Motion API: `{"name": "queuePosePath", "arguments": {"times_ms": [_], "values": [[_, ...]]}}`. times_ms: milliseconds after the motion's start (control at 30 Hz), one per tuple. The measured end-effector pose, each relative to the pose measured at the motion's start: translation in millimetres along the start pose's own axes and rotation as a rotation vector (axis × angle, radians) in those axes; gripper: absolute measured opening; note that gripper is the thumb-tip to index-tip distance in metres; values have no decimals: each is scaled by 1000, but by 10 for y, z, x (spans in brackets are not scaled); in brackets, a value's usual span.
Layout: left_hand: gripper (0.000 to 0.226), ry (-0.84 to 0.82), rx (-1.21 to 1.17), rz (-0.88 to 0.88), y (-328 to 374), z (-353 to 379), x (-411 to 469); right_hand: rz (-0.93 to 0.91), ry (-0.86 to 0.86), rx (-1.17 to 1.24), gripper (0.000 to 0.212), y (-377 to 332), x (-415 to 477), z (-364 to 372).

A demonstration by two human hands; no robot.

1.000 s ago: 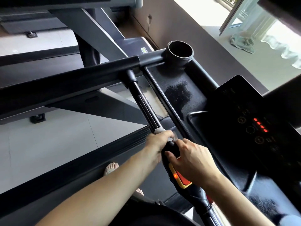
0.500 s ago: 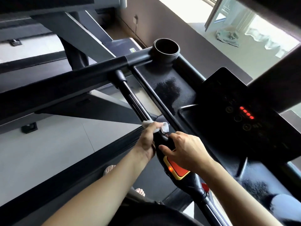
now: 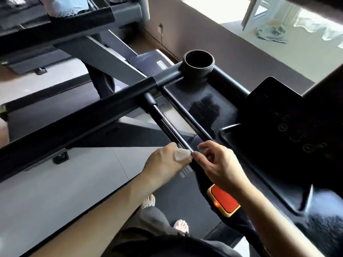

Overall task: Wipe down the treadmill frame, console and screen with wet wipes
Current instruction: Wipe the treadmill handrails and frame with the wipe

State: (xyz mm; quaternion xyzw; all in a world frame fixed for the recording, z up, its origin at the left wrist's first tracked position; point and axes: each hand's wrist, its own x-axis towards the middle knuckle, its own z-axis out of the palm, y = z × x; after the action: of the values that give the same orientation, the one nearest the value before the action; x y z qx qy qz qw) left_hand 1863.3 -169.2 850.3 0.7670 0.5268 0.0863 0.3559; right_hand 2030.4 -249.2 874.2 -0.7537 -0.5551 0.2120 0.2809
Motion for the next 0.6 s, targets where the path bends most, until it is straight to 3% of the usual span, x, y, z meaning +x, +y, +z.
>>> {"name": "queuePosePath", "arguments": {"times_ms": [100, 233, 300, 400, 500, 600], "values": [[36, -97, -54, 61, 55, -76, -28, 108, -81, 259, 24, -190, 64, 113], [53, -308, -569, 52, -27, -167, 4, 271, -57, 440, 5, -168, 131, 217], [47, -354, -819, -23, -67, -258, 91, 292, -1, 445, 7, -110, 198, 220], [13, -225, -785, -213, -164, -342, 332, 212, 162, 298, 15, -100, 331, 158], [27, -110, -745, -380, -308, -337, 551, -62, 283, -111, 14, -167, 454, 179], [29, -101, -779, -421, -329, -299, 583, -267, 156, -252, 10, -190, 439, 368]]}}
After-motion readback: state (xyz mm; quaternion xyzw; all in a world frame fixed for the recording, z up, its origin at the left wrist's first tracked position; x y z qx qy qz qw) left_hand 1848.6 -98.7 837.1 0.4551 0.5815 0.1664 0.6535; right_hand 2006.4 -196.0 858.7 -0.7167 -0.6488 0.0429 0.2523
